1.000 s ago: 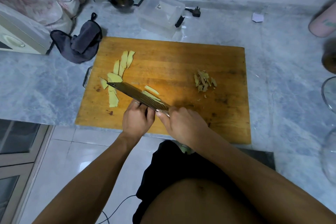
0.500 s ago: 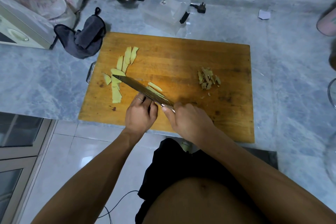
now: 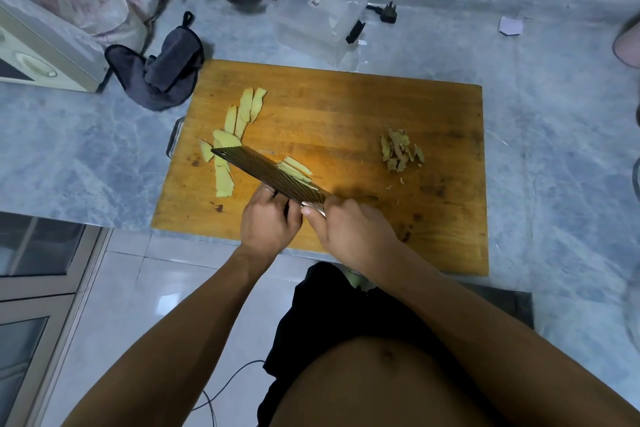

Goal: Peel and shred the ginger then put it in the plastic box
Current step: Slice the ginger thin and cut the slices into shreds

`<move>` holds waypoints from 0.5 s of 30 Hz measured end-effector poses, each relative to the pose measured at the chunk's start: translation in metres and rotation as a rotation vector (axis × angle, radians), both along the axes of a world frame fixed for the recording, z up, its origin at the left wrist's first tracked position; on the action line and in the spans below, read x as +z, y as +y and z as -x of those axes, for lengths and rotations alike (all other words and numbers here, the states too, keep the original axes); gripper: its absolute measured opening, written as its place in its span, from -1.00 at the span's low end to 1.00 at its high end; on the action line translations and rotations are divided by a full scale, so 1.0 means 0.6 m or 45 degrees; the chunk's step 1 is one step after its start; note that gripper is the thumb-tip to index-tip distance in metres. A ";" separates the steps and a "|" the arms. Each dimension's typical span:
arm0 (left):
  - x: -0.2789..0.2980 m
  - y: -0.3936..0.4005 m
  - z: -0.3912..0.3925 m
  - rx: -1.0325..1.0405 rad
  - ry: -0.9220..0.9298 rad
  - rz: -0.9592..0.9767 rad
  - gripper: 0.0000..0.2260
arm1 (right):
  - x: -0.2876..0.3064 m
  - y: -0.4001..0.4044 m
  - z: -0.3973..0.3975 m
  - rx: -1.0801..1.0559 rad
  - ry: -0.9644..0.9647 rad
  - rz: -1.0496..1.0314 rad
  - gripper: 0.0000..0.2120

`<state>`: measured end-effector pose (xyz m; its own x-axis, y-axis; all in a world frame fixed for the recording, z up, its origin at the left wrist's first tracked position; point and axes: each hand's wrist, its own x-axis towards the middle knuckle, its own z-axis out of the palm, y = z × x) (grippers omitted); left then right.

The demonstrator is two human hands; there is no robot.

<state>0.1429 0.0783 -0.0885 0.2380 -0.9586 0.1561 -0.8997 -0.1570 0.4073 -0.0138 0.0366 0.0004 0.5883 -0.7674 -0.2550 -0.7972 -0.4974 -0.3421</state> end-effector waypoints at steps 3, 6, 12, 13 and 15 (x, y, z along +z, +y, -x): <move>-0.001 0.002 -0.002 -0.021 -0.030 0.015 -0.71 | -0.005 -0.005 -0.013 0.006 -0.013 0.018 -0.47; -0.002 0.001 -0.001 -0.015 -0.047 0.003 -0.73 | -0.003 -0.006 -0.008 0.009 -0.029 0.011 -0.47; -0.003 0.001 -0.004 0.007 0.031 0.045 -0.75 | 0.012 -0.004 0.014 -0.019 -0.023 -0.041 -0.45; -0.003 0.002 -0.002 0.007 0.040 0.050 -0.74 | 0.014 -0.002 0.018 -0.026 -0.022 -0.049 -0.45; -0.001 0.001 0.003 0.004 0.030 0.054 -0.72 | 0.016 0.001 0.024 -0.029 -0.031 -0.041 -0.46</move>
<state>0.1414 0.0790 -0.0892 0.2453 -0.9504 0.1911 -0.8893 -0.1421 0.4348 -0.0284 0.0372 0.0103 0.5770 -0.7724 -0.2655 -0.7995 -0.4676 -0.3771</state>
